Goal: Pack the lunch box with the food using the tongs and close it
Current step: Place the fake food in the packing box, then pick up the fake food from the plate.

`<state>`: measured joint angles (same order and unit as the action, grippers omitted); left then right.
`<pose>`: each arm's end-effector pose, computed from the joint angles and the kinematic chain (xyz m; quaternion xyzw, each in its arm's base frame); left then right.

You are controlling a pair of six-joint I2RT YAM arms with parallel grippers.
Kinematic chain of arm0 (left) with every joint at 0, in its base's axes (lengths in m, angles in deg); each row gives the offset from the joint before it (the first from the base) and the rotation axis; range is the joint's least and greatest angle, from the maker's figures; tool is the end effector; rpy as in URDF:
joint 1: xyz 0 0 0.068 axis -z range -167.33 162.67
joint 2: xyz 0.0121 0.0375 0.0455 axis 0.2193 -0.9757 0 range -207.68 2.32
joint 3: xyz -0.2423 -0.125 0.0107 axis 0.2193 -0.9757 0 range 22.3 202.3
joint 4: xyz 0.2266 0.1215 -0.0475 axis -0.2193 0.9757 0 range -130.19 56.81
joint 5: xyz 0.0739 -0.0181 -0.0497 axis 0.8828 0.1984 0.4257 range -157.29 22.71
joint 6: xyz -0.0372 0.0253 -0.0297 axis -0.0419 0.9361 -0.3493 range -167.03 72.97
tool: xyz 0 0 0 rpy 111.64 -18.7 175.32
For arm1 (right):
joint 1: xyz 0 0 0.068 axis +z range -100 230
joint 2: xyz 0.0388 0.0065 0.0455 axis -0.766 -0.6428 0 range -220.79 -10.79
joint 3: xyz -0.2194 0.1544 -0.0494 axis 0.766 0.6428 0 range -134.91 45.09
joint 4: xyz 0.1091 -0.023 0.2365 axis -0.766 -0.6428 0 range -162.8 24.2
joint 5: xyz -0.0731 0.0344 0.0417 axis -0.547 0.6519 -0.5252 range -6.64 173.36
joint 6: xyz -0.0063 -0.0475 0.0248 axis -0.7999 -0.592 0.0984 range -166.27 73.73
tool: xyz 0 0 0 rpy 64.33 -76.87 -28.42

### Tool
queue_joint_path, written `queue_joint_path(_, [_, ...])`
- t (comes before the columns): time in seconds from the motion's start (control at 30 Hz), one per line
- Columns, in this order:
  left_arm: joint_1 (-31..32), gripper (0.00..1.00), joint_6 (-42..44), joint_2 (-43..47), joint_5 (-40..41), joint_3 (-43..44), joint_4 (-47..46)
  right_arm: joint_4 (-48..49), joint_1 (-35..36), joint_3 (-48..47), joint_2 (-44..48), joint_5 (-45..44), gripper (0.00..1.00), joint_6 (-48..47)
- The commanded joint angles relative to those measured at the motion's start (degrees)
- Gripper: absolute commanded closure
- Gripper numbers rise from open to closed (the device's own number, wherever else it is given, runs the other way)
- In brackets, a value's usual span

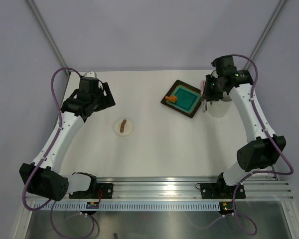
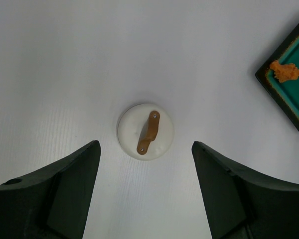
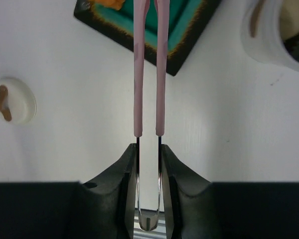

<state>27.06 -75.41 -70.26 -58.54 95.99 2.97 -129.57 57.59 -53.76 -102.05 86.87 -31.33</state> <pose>0.2589 -0.0608 0.3571 -0.1417 0.9005 -0.0829 0.4027 0.3186 0.0447 0.3782 0.0524 0.9549 0.0856 0.2794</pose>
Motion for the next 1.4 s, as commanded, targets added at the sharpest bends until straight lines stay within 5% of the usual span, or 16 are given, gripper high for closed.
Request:
queue_joint_path(0.0, [-0.33,0.22,-0.45,-0.46,-0.84,1.54,-2.03,-1.71,6.98,-2.49,-4.26,2.99,0.90,-1.84])
queue_joint_path(0.5, [-0.33,0.22,-0.18,-0.46,0.04,1.72,-1.58,-2.50,10.33,-3.37,-16.66,7.65,0.80,-5.89])
queue_joint_path(0.83, [-0.33,0.22,-0.27,-0.02,0.91,1.37,-1.23,-3.20,13.85,-14.77,-28.00,10.20,0.89,-6.24])
queue_joint_path(1.37, [-0.33,0.22,-0.27,0.24,1.79,1.37,-0.35,-6.28,13.33,-32.81,-45.05,7.04,0.89,-3.78])
